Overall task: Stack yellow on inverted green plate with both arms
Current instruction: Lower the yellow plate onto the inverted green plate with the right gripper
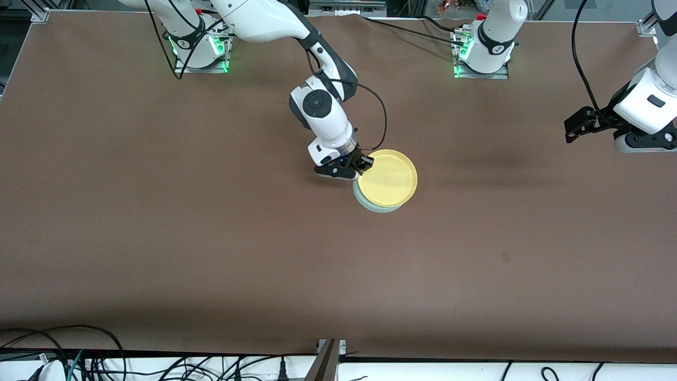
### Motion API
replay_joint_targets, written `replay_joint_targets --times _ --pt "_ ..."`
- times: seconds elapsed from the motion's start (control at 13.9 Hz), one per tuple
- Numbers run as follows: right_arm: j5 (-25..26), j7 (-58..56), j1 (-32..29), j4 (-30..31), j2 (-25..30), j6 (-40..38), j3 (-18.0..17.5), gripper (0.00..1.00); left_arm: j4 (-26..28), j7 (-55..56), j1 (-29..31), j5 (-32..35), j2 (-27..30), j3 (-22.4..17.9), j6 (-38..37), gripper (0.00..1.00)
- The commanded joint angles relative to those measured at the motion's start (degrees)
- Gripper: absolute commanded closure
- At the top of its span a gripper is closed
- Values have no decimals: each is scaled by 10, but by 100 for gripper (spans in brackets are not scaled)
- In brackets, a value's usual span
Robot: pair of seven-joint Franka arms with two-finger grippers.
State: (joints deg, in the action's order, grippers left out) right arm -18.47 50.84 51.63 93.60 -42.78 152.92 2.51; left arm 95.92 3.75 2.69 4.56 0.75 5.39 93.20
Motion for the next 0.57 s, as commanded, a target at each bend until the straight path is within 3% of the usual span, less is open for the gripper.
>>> replay_joint_targets --times 0.0,0.14,0.22,0.29,0.36,0.5 --pt "-3 5 8 12 9 11 7 100 -20 -10 2 -6 -7 4 -14 0" --pt "-2 4 8 14 8 22 7 100 -19 -9 1 -5 -7 4 -18 0" --pt "-2 4 6 14 9 24 8 95 -19 -14 3 -5 -7 4 -18 0" --pt "-3 4 6 13 9 26 8 37 -20 -13 3 -5 -7 3 -18 0" --pt "-3 4 4 12 9 26 8 0 -19 -13 3 -5 -7 4 -17 0" --pt "-3 0 2 11 17 20 23 0 -19 -11 3 -5 -7 3 -17 0"
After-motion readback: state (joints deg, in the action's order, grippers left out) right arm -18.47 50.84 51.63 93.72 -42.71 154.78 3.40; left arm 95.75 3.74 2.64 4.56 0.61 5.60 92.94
